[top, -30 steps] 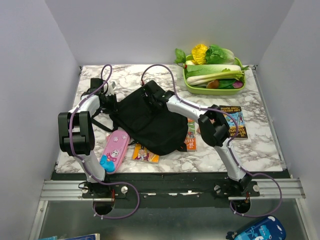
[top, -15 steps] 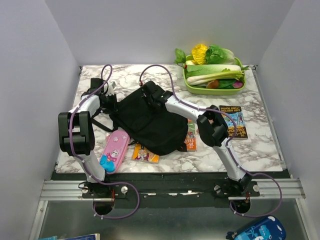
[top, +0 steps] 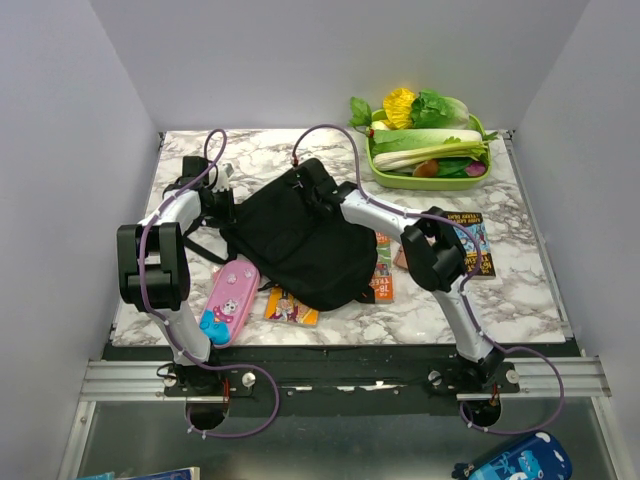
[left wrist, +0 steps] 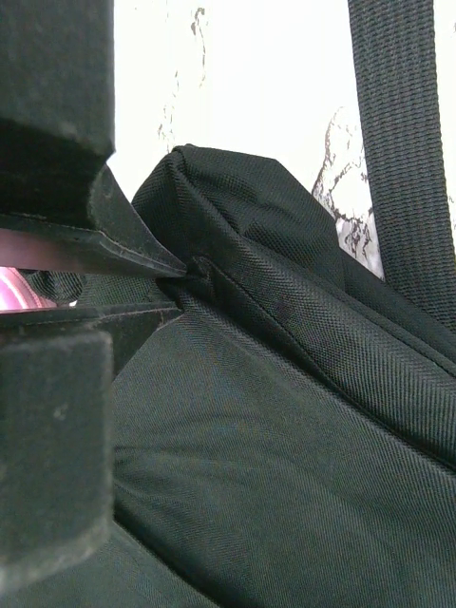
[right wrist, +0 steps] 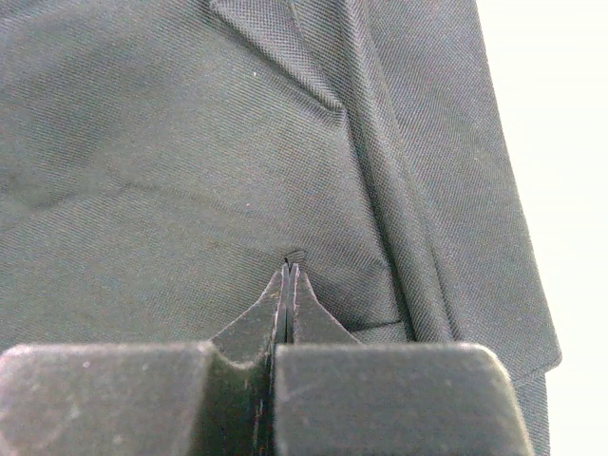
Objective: Pack the student bag
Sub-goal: Unzip the student bag at the center of the board.
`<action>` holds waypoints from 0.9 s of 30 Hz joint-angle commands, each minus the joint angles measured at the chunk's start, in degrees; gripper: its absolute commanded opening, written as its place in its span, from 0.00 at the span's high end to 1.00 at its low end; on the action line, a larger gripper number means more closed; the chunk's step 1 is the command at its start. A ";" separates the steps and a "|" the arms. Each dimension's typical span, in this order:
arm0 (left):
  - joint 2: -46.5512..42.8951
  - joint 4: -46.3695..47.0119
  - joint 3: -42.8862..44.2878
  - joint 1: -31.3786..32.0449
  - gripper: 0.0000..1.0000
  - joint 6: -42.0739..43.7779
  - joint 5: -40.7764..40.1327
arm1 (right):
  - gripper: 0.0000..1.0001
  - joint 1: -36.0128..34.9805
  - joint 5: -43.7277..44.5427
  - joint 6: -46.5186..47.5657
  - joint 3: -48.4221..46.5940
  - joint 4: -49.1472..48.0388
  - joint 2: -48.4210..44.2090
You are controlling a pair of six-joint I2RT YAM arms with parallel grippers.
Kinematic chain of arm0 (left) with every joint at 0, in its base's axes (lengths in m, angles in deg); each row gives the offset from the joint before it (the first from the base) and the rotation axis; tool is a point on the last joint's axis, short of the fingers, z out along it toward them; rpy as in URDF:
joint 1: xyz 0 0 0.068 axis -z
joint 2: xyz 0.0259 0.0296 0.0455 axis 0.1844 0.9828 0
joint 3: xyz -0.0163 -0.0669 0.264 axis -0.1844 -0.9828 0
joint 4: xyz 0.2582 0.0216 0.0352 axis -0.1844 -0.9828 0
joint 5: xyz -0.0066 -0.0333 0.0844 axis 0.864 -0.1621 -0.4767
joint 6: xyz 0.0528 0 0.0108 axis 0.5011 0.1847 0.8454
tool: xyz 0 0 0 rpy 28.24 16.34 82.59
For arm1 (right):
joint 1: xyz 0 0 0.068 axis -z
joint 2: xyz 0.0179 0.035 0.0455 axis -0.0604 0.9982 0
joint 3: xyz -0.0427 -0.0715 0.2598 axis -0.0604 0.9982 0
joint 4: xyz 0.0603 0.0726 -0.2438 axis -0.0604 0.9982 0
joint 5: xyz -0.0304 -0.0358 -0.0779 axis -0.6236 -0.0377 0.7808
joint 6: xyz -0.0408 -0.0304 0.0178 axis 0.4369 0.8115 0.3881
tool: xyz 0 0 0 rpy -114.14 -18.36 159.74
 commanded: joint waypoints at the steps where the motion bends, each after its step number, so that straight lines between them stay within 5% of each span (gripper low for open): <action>1: -1.11 -1.79 -0.19 1.53 0.78 -0.10 3.17 | 0.99 0.40 -1.97 -5.58 2.03 -3.70 -3.76; 12: -2.34 0.93 -2.82 3.11 1.00 -4.23 3.17 | 0.99 -0.57 -8.65 -11.23 2.47 -3.35 -6.05; 27: -4.54 3.13 -4.67 3.46 1.00 -7.39 3.61 | 0.99 -7.16 -11.47 -11.14 -1.40 -0.45 -4.91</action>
